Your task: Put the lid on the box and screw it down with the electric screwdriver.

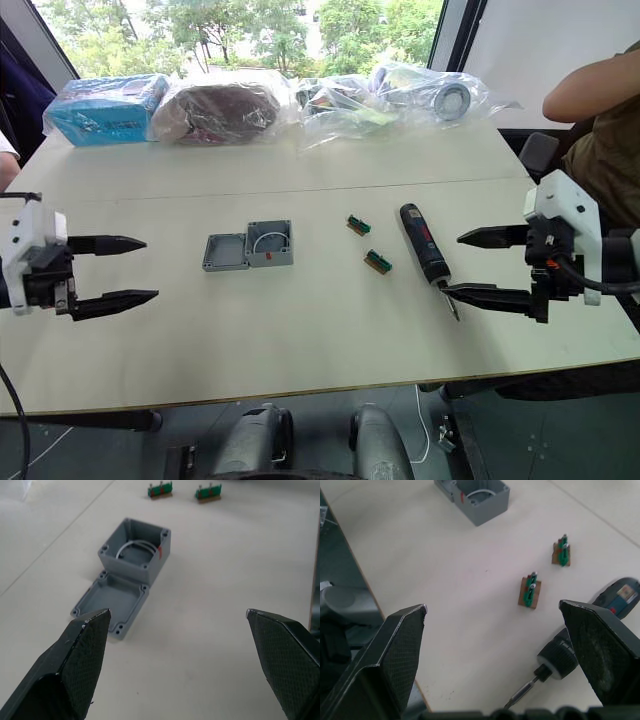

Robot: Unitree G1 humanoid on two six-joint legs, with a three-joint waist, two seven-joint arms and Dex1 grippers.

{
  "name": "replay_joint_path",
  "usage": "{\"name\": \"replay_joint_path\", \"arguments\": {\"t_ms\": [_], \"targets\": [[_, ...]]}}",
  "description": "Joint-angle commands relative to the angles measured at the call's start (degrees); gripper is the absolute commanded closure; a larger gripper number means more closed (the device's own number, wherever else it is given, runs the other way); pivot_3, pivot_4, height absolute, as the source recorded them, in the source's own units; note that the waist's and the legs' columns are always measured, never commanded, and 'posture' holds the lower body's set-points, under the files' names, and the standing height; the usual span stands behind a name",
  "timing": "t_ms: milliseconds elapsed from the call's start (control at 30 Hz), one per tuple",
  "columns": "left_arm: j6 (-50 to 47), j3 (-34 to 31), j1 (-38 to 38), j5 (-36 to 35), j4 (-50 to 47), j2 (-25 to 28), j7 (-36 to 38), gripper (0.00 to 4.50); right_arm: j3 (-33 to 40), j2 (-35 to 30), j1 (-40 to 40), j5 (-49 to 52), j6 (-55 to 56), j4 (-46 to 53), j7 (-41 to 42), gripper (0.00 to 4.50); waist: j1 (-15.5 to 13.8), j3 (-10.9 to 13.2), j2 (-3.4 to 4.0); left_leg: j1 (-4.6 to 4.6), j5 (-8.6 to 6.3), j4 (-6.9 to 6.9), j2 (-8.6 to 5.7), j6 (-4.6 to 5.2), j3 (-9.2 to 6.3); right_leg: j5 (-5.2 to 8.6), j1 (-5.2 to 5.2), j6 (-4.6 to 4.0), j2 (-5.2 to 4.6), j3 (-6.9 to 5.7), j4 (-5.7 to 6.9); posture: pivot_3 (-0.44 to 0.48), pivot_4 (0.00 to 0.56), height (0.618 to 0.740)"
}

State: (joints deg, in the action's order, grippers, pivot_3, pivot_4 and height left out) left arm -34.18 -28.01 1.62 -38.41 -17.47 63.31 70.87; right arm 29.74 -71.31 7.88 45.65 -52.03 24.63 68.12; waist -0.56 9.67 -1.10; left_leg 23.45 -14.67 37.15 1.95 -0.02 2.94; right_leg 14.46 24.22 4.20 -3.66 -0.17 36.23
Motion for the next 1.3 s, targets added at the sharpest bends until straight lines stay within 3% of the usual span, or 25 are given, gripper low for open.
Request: {"name": "replay_joint_path", "arguments": {"t_ms": [33, 567, 833, 1033, 1300], "targets": [[-0.71, -0.80, 1.33, -1.43, 0.08, 0.97, 0.40, 0.06, 0.32, -0.64, 1.08, 0.90, 0.20, 1.08, -0.47, 0.00, 0.02, 0.01, 0.02, 0.00, 0.00, 0.00, 0.00, 0.00, 0.00, 0.00, 0.00, 0.00, 0.00, 0.00, 0.00, 0.000, 0.150, 0.740], [-0.10, -0.54, 0.66, 0.10, 1.31, 2.64, 4.29, 0.06, 1.05, 0.61, -0.15, 2.29, -0.54, 3.03, -2.71, 0.00, 0.06, 0.02, 0.02, 0.00, 0.00, 0.00, 0.00, 0.00, 0.05, -0.01, 0.02, 0.01, 0.01, 0.02, 0.01, 0.000, 0.150, 0.740], [3.45, 4.45, 4.98, 3.63, 3.40, 3.41, 4.50, 0.06, 1.76, 2.83, -0.76, 3.53, -1.44, 6.60, -7.31, 0.00, -0.13, 0.02, 0.01, 0.00, 0.00, 0.01, -0.01, 0.00, 0.05, -0.01, 0.01, 0.02, 0.01, 0.03, 0.02, 0.000, 0.150, 0.740], [7.46, 14.59, 16.31, 6.55, 7.21, 1.50, 5.73, 0.06, 0.09, 5.42, 0.84, 5.93, -3.34, 10.94, -13.95, 0.00, -0.10, 0.02, 0.01, 0.01, 0.00, 0.03, -0.04, 0.00, 0.06, -0.03, -0.01, 0.04, 0.04, 0.03, 0.05, 0.000, 0.150, 0.740], [17.31, 34.75, 34.21, 18.86, 18.18, -11.17, 8.32, 0.06, -6.25, 9.54, 3.65, 6.35, -2.17, 15.02, -21.48, 0.00, -0.16, 0.02, -0.05, 0.07, 0.01, 0.18, -0.17, 0.01, 0.12, -0.08, -0.11, 0.14, 0.18, 0.04, 0.06, 0.000, 0.150, 0.740]]}}
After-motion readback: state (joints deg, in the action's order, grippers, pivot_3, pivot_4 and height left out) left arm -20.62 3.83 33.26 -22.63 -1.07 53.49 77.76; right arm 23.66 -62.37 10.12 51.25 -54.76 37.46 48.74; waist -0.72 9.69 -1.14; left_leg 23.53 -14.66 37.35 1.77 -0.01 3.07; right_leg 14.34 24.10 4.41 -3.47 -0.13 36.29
